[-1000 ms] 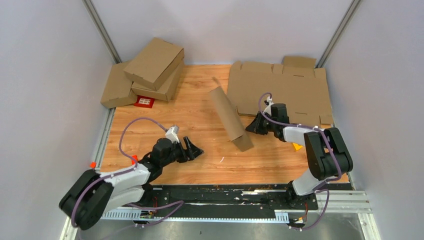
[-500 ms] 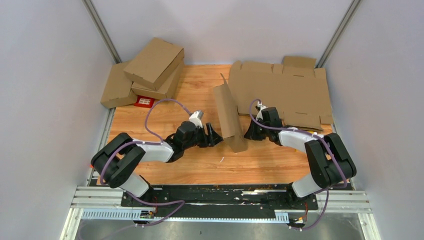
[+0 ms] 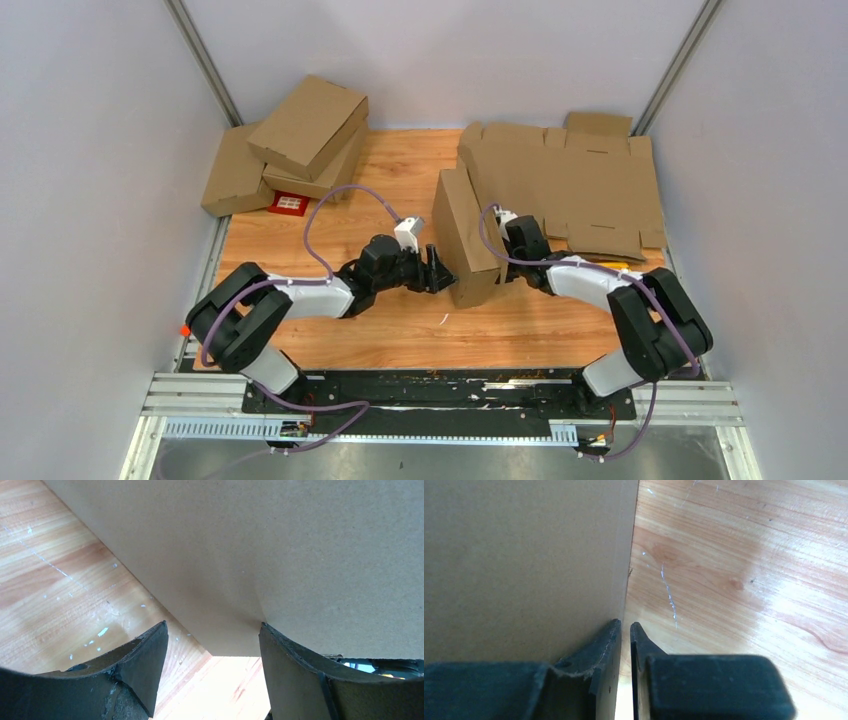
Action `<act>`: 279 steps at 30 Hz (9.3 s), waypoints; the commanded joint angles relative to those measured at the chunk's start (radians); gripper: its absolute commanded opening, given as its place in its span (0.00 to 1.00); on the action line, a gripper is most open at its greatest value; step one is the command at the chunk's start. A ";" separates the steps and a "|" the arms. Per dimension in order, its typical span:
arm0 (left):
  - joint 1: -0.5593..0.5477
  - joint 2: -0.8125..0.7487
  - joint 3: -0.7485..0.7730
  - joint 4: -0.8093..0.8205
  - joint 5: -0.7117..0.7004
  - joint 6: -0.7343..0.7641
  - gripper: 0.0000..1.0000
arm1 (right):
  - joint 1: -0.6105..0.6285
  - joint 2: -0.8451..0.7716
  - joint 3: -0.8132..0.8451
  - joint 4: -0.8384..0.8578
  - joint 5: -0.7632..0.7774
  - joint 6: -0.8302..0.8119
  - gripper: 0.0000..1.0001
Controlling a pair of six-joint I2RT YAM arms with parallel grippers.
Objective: Fold the paper box
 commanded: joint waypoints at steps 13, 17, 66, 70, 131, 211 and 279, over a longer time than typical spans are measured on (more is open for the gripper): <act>-0.084 -0.300 -0.068 -0.189 -0.067 0.055 0.82 | 0.095 -0.207 -0.026 -0.038 0.107 -0.064 0.17; -0.084 -0.355 -0.070 -0.208 -0.073 0.055 0.84 | 0.096 -0.222 -0.032 -0.046 0.125 -0.062 0.17; 0.108 -0.380 0.048 -0.421 0.008 0.202 0.79 | 0.445 -0.256 0.563 -0.824 0.466 -0.083 1.00; 0.110 -0.346 0.052 -0.415 0.025 0.209 0.78 | 0.478 -0.245 0.568 -0.848 0.502 -0.072 0.96; 0.348 -0.161 0.355 -0.126 0.481 0.553 0.92 | 0.503 -0.609 0.403 -0.989 0.361 -0.121 0.59; 0.154 -0.261 0.402 -0.708 0.018 0.422 0.00 | 0.503 -0.520 0.392 -0.949 0.457 -0.154 0.74; 0.081 -0.348 0.258 -0.680 -0.120 0.391 0.00 | 0.512 -0.712 0.480 -1.335 0.783 0.416 0.81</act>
